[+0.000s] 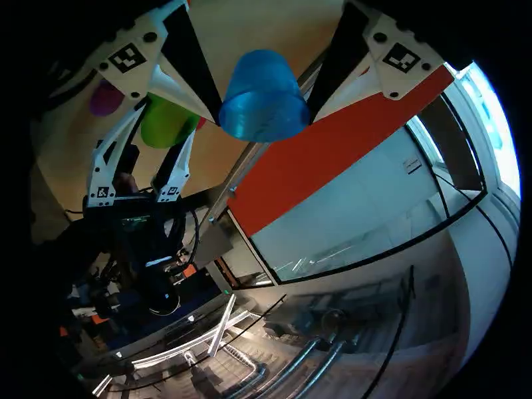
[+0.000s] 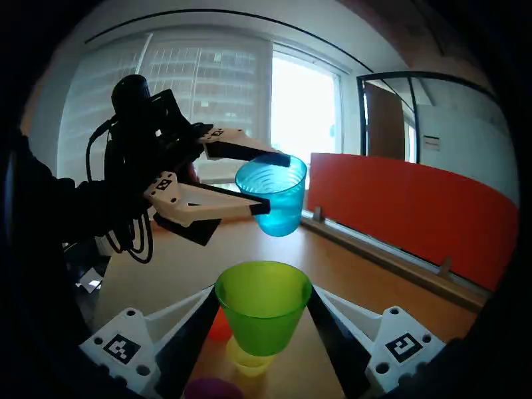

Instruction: Pour water

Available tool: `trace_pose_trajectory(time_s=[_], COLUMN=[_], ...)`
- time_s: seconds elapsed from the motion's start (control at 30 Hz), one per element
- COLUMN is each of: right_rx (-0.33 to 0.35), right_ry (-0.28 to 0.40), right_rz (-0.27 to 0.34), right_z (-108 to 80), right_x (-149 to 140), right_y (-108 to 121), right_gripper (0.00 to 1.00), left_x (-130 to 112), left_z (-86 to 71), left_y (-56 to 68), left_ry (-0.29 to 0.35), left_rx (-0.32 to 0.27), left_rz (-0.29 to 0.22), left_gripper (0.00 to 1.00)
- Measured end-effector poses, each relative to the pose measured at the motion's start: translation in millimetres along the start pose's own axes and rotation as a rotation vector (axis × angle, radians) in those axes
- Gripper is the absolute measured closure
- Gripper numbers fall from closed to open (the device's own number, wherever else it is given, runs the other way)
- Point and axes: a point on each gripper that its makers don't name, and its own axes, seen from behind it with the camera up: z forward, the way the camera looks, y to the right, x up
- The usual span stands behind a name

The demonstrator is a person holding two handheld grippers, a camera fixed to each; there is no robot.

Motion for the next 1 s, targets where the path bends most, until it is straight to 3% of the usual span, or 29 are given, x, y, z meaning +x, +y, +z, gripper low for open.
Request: trace_pose_trajectory(time_s=[0.5,1.0], right_rx=[0.021,0.033], right_ry=[0.001,0.003], right_rz=[0.003,0.012], right_z=[4.2,7.1], right_x=[1,0], right_y=[-7,-11], right_gripper=[0.07,0.07], left_x=[8,13], left_z=[-2.2,-5.9], left_y=[9.0,7.3], left_ry=[0.003,0.009], left_rx=[-0.005,0.014], left_rz=[0.103,0.156], left_gripper=[0.12,0.13])
